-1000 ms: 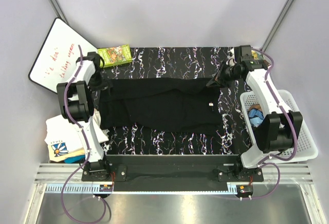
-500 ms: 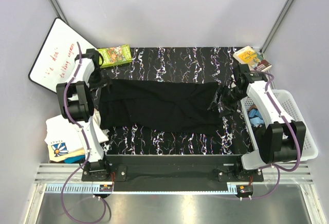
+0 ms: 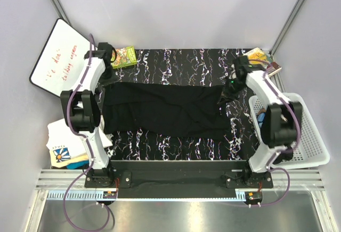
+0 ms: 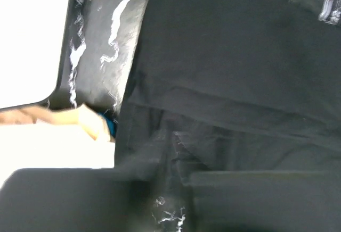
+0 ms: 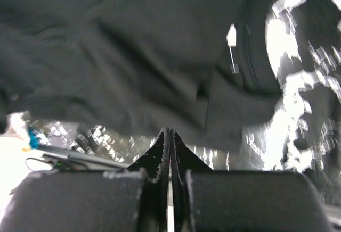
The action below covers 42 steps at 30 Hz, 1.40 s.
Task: Fold and stack the t-shirts
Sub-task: Fold the flattened tshirt in 1/3 of the way, then grap the side of the flattened tshirt closest away from the robot with both arms
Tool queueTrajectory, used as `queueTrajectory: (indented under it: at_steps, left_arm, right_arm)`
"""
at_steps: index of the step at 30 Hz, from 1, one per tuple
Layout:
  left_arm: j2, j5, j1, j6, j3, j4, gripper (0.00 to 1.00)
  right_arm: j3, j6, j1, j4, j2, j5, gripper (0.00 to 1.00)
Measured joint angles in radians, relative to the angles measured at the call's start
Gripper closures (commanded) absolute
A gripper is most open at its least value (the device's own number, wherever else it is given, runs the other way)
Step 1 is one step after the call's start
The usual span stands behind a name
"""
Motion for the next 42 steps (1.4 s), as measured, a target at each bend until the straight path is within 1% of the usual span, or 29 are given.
queueTrajectory:
  at_steps: [5, 8, 15, 20, 24, 29, 31, 33, 36, 42]
  left_arm:
    - [0.076, 0.003, -0.044, 0.011, 0.076, 0.005, 1.0]
    - [0.139, 0.008, -0.049, 0.011, 0.102, 0.009, 1.0]
    - [0.266, 0.015, -0.048, 0.014, 0.155, -0.004, 1.0]
    - [0.313, 0.018, -0.053, 0.016, 0.215, -0.024, 1.0]
    - [0.312, 0.018, -0.069, 0.028, 0.231, -0.029, 1.0]
    - [0.294, 0.026, -0.103, 0.049, 0.229, -0.034, 1.0]
    - [0.269, 0.03, -0.116, 0.056, 0.217, -0.033, 1.0]
    - [0.236, 0.034, -0.125, 0.058, 0.198, -0.034, 1.0]
    - [0.18, 0.047, -0.128, 0.058, 0.159, -0.034, 1.0]
    - [0.063, 0.066, -0.144, 0.058, 0.013, -0.023, 1.0]
  right_arm:
    - [0.124, -0.029, 0.084, 0.027, 0.265, 0.033, 1.0]
    - [0.218, -0.036, 0.129, 0.036, 0.388, 0.069, 1.0]
    - [0.406, -0.043, 0.154, 0.036, 0.548, 0.175, 1.0]
    - [0.567, -0.056, 0.155, 0.0, 0.65, 0.272, 1.0]
    - [0.782, -0.072, 0.156, -0.021, 0.771, 0.346, 1.0]
    - [1.204, -0.094, 0.156, -0.052, 1.007, 0.442, 1.0]
    - [1.284, -0.092, 0.155, -0.043, 1.054, 0.481, 1.0]
    - [1.298, -0.085, 0.151, -0.042, 1.063, 0.503, 1.0]
    - [1.274, -0.079, 0.144, -0.026, 1.054, 0.534, 1.0]
    - [1.093, -0.083, 0.129, 0.009, 0.957, 0.623, 1.0]
